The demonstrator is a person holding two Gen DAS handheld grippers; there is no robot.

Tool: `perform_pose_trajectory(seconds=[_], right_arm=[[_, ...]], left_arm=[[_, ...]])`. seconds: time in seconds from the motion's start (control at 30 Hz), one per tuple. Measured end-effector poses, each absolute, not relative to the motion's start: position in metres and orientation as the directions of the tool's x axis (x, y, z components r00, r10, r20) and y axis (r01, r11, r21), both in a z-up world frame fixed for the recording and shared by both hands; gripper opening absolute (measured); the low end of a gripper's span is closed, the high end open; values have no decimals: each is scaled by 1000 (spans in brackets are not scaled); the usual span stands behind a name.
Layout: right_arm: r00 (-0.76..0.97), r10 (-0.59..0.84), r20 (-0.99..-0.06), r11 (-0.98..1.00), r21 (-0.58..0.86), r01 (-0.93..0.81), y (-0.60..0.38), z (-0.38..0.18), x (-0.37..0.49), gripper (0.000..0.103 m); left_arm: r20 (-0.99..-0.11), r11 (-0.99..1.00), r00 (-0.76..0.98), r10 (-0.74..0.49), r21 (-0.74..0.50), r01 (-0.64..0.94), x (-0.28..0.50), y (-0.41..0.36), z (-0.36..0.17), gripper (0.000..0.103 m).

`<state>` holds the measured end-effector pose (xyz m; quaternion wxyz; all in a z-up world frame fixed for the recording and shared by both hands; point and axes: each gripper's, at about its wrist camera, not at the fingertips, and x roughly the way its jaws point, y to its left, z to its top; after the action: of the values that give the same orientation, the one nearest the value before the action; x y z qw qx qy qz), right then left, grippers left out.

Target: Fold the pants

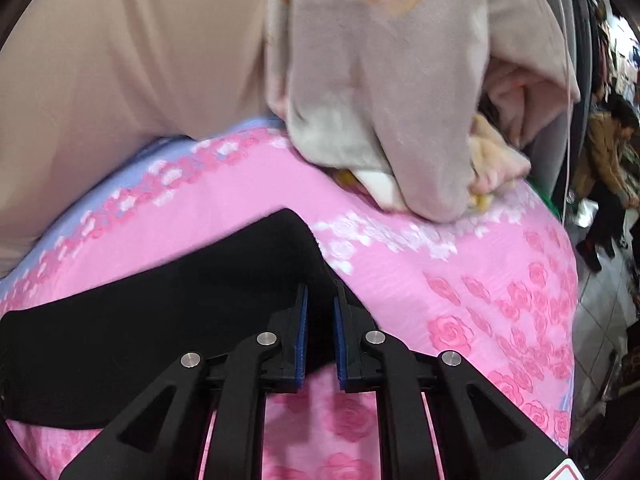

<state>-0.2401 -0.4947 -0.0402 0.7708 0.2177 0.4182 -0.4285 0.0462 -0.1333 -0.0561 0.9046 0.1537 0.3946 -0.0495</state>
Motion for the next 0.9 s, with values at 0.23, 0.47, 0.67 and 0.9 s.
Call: perform_pose_trajectory(seconds=[0.23, 0.47, 0.67, 0.9], right_arm=[[371, -546, -751, 526, 38, 850, -476, 4, -248, 23], [385, -439, -812, 648, 11, 762, -503, -20, -183, 20], [277, -491, -826, 601, -91, 794, -541, -48, -172, 31], [336, -549, -766, 581, -60, 812, -496, -10, -227, 30]], left_arm=[[-743, 940, 669, 24, 245, 237, 46, -139, -62, 98], [-758, 938, 651, 35, 250, 241, 50, -143, -69, 98], [-758, 929, 652, 22, 256, 266, 47, -151, -69, 98], [-768, 922, 641, 4, 250, 295, 51, -163, -73, 98]])
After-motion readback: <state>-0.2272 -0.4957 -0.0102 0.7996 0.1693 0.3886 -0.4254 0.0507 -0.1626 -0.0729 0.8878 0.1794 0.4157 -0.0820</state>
